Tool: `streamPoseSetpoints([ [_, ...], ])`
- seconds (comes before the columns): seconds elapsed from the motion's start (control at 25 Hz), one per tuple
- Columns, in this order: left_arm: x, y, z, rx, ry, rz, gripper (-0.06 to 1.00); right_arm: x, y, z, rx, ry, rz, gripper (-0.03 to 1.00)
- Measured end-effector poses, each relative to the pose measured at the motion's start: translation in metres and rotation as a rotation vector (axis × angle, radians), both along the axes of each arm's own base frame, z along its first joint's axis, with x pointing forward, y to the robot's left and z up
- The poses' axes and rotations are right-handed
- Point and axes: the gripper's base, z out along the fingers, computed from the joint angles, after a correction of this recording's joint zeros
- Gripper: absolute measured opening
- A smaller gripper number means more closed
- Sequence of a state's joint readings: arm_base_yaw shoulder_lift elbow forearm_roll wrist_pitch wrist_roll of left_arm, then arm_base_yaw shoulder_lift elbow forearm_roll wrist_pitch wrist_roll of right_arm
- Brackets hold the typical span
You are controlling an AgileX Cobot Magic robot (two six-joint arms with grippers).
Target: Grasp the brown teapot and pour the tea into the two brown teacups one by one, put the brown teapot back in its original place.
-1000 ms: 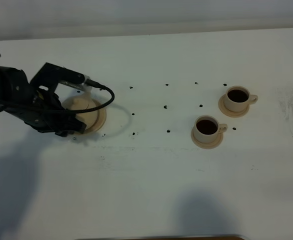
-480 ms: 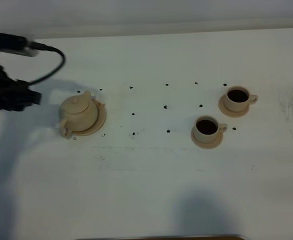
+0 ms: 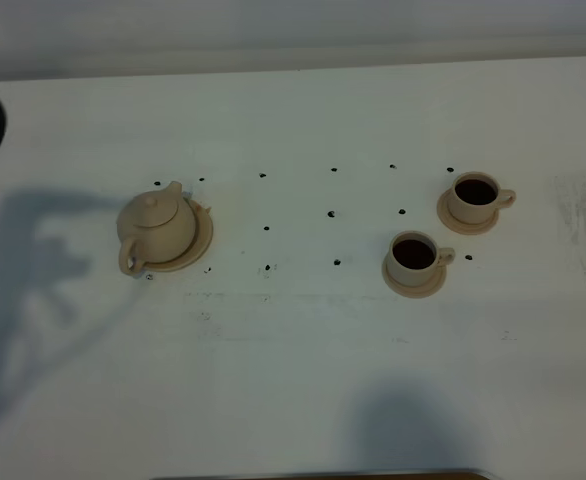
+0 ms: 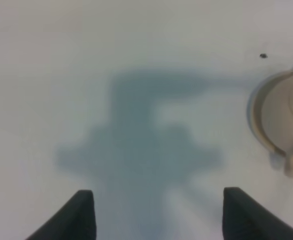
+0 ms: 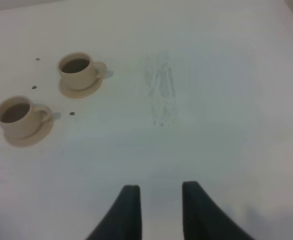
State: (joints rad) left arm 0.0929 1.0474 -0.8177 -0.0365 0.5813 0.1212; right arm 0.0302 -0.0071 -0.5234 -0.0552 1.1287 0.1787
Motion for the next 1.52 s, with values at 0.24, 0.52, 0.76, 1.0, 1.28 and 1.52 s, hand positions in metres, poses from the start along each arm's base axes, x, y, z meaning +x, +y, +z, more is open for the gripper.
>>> streamPoseSetpoints([
  [0.24,-0.07,-0.007,0.009,-0.011,0.011,0.002,0.53,0.0,0.0,0.0,0.0,0.0,0.0,0.22],
  [0.52,-0.139,-0.019,0.002,-0.073,-0.006,-0.025,0.53,0.0,0.0,0.0,0.0,0.0,0.0,0.22],
  [0.76,-0.178,-0.024,-0.024,-0.073,-0.057,-0.037,0.53,0.0,0.0,0.0,0.0,0.0,0.0,0.22],
  [1.0,-0.191,-0.027,-0.045,-0.092,-0.094,-0.048,0.53,0.0,0.0,0.0,0.0,0.0,0.0,0.22],
  [1.28,-0.201,-0.028,-0.046,-0.094,-0.155,-0.05,0.53,0.0,0.0,0.0,0.0,-0.001,0.0,0.22],
  [1.52,-0.21,-0.024,-0.048,-0.095,-0.218,0.028,0.53,0.0,0.0,0.0,0.0,-0.001,0.0,0.22],
])
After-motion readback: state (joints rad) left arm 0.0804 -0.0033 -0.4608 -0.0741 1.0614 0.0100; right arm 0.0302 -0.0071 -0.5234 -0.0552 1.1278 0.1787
